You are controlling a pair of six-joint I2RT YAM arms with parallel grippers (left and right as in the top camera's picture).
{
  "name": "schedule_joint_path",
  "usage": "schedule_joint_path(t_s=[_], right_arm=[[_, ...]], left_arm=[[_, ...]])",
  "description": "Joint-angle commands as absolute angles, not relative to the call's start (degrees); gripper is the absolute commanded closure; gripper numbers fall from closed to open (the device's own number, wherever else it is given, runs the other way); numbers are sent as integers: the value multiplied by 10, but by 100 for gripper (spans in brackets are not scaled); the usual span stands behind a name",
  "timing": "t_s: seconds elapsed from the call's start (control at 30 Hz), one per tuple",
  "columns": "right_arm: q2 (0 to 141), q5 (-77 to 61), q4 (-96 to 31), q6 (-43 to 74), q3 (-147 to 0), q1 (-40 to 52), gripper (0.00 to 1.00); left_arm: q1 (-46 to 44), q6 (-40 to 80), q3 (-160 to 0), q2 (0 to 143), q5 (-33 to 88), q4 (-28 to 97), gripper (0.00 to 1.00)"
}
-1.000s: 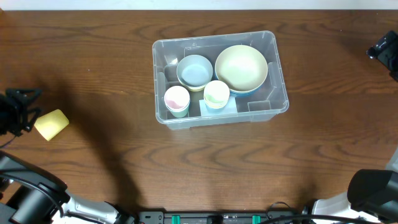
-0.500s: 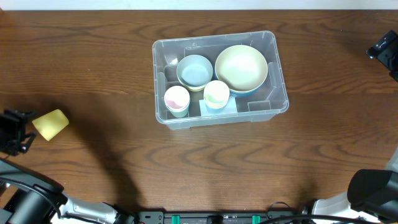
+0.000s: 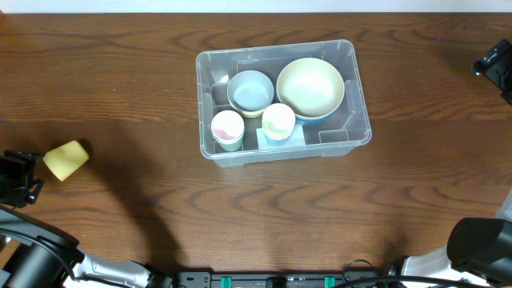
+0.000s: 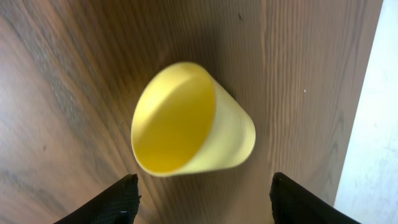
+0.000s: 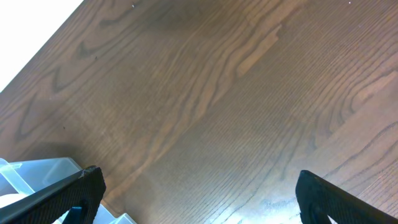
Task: Pack container
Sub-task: 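Reach the left gripper to the tipped yellow cup and grasp it, then lift the yellow cup and carry it over the container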
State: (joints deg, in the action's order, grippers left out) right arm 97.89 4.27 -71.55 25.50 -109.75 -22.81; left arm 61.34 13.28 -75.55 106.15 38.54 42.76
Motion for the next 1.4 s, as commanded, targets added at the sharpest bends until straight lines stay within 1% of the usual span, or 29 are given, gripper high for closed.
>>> schedule_joint_path(t_s=[0.0, 0.2, 0.4, 0.5, 0.6, 0.63, 0.77, 0.9, 0.93, 1.07, 1.23, 1.37], right_arm=[[982, 43, -716, 263, -1097, -229, 1], [982, 43, -716, 263, -1097, -229, 1], [982, 43, -716, 263, -1097, -229, 1], [982, 43, -716, 263, -1097, -229, 1], [982, 43, -716, 263, -1097, -229, 1], [982, 43, -716, 263, -1097, -229, 1], [982, 43, -716, 263, -1097, -229, 1], [982, 43, -716, 263, -1097, -229, 1], [982, 43, -716, 263, -1097, -229, 1], [982, 43, -716, 263, -1097, -229, 1], [982, 43, -716, 263, -1097, -229, 1], [982, 43, -716, 263, -1097, -229, 1]], left_arm=[[613, 123, -752, 1077, 379, 418, 32], [602, 123, -752, 1093, 379, 397, 32], [571, 119, -752, 1114, 379, 380, 32], [551, 108, -752, 1116, 379, 369, 34], [535, 108, -752, 1116, 379, 358, 41], [530, 108, -752, 1116, 379, 355, 45], [515, 108, -752, 1116, 379, 346, 66], [508, 105, -752, 1116, 379, 343, 92], [507, 102, -752, 1116, 379, 344, 94], [507, 102, -752, 1116, 407, 345, 94], [499, 102, -754, 1111, 578, 314, 94], [462, 101, -754, 1079, 634, 312, 94]])
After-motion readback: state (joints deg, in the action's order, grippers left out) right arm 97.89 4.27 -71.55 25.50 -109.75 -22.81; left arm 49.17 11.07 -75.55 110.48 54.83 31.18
